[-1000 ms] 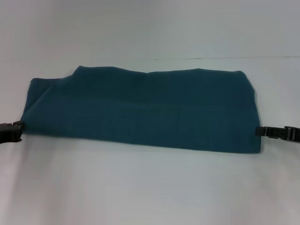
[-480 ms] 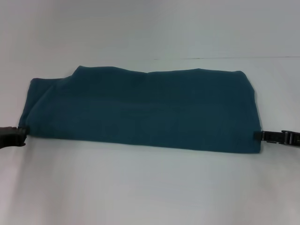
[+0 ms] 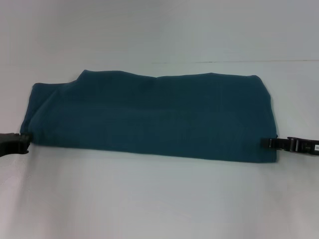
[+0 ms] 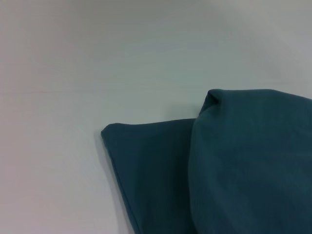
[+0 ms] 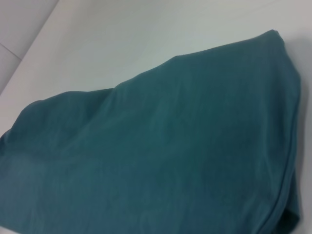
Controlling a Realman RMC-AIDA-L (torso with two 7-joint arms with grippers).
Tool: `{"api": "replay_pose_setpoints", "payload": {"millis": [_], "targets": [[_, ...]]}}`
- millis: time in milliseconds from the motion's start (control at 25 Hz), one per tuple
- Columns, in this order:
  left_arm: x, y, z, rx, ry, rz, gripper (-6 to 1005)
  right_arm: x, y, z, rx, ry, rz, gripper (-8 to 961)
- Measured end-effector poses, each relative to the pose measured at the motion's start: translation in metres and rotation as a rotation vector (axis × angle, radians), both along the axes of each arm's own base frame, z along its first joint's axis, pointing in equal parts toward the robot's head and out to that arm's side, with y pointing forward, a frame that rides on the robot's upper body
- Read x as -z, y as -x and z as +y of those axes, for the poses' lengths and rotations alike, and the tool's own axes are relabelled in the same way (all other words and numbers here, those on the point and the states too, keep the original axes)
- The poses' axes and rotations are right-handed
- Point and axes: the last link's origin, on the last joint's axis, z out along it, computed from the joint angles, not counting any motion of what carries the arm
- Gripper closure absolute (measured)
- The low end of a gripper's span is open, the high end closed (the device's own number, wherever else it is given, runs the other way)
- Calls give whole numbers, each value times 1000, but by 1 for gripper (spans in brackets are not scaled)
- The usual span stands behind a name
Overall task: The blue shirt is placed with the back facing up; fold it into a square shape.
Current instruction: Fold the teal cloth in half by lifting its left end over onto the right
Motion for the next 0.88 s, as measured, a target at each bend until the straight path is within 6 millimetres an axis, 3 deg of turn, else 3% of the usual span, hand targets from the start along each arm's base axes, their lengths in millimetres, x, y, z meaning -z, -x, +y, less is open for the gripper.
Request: {"api": "replay_pose_setpoints", "payload": {"millis": [200, 720, 880], "targets": [[0, -1, 1, 2, 1, 0, 999, 6, 1, 4, 13, -1, -1, 338], [-1, 0, 0, -1, -5, -1, 992, 4, -2, 4, 13, -34, -7, 947], [-1, 0, 0, 0, -4, -6, 989, 0, -4, 4, 10, -61, 4, 947]]}}
